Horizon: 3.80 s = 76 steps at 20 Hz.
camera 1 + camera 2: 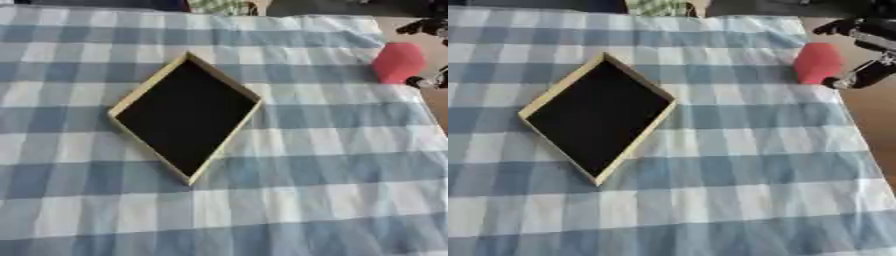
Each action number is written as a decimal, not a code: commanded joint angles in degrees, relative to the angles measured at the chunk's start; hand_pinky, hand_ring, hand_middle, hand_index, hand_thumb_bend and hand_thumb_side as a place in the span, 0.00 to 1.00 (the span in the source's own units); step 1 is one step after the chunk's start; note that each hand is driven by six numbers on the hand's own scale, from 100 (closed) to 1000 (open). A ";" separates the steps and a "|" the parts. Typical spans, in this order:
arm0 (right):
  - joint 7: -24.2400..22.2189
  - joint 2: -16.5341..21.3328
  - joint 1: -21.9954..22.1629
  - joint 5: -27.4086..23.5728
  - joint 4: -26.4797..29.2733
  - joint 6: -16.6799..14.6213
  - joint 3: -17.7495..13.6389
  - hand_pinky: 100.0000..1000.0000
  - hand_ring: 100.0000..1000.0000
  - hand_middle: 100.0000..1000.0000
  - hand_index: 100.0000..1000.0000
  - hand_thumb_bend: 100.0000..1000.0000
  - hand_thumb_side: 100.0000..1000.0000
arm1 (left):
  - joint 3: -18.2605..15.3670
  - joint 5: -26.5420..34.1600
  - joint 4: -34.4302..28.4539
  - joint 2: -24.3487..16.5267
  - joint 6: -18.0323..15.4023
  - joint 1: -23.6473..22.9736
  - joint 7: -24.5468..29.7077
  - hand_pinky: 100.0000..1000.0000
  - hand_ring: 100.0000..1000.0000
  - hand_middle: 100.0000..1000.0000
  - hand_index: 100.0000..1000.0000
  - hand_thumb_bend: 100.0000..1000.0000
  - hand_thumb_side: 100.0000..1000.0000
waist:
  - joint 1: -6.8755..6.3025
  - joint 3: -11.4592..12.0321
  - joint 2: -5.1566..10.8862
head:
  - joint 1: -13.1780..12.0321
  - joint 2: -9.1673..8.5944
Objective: Pick up objects on the table and place them in the box.
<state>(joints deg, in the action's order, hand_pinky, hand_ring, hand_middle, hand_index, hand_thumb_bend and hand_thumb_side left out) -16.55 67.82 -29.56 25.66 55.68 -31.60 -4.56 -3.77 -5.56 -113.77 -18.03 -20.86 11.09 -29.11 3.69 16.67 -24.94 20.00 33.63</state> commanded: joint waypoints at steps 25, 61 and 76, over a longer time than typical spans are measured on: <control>2.61 -0.65 -5.41 2.78 -5.04 0.88 -0.85 0.79 0.63 0.54 0.75 0.00 0.00 | 0.42 -0.62 -0.82 0.11 0.50 0.32 1.01 0.80 0.82 0.73 0.62 0.01 0.83 | 0.31 0.65 -0.79 | 0.98 -1.50; -13.14 -14.55 -21.04 3.69 23.36 6.63 10.54 0.87 0.63 0.57 0.73 0.00 0.00 | -1.64 0.85 -0.82 -1.28 -0.43 0.19 -1.14 0.80 0.82 0.74 0.65 0.03 0.79 | -0.17 -0.32 5.23 | 0.39 3.17; -12.81 -32.20 -25.65 20.70 20.77 5.02 14.49 0.74 0.58 0.55 0.72 0.00 0.00 | -3.01 -0.85 -0.82 -1.58 -2.12 0.20 -4.05 0.80 0.82 0.74 0.66 0.02 0.78 | -0.58 0.48 5.21 | -2.18 3.87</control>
<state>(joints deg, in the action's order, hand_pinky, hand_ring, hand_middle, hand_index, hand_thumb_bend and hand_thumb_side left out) -29.77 35.57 -54.33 45.47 76.26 -26.49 10.27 -6.10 -6.16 -113.77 -18.11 -22.92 10.91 -32.83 3.43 17.07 -20.99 17.97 37.22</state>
